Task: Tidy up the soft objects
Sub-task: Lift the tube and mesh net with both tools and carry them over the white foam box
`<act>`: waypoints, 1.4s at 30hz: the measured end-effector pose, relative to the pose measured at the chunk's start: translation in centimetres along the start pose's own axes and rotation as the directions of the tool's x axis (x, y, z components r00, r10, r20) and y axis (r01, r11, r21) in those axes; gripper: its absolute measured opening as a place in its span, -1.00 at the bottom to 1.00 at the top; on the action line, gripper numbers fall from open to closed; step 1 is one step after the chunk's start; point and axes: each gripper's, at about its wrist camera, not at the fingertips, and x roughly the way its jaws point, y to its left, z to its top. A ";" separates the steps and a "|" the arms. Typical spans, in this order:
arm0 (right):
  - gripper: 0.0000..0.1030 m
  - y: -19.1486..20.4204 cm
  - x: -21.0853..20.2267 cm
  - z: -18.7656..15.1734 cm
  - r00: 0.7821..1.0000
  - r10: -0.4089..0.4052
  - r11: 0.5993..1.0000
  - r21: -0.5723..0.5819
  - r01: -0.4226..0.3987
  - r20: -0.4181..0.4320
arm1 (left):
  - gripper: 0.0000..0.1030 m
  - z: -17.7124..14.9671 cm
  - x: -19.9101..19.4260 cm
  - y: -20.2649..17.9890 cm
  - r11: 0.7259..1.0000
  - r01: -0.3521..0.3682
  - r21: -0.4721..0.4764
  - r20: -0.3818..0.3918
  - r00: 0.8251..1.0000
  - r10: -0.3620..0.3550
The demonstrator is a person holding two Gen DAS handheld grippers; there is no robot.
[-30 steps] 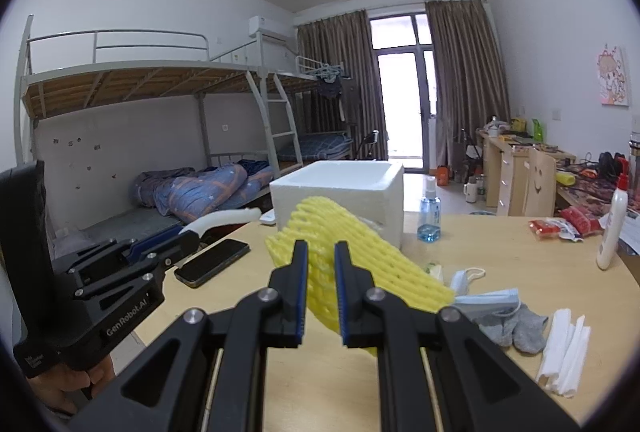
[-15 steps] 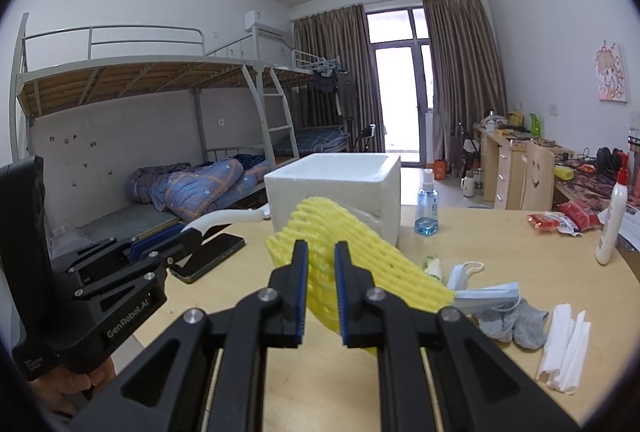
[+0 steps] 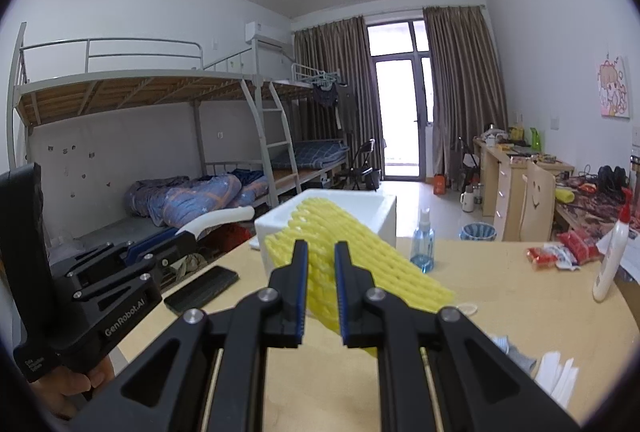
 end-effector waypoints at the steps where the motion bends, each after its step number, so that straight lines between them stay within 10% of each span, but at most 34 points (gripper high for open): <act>1: -0.70 -0.1 0.1 0.4 1.000 -0.001 1.000 -0.001 0.001 0.006 | -0.68 0.4 0.2 0.0 1.000 -0.004 -0.002 0.005 1.000 0.004; 42: -0.70 -1.1 6.8 4.2 0.998 0.001 1.000 -0.012 -0.001 -0.062 | -0.68 4.3 7.7 0.4 0.998 0.036 0.042 -0.022 0.999 -0.035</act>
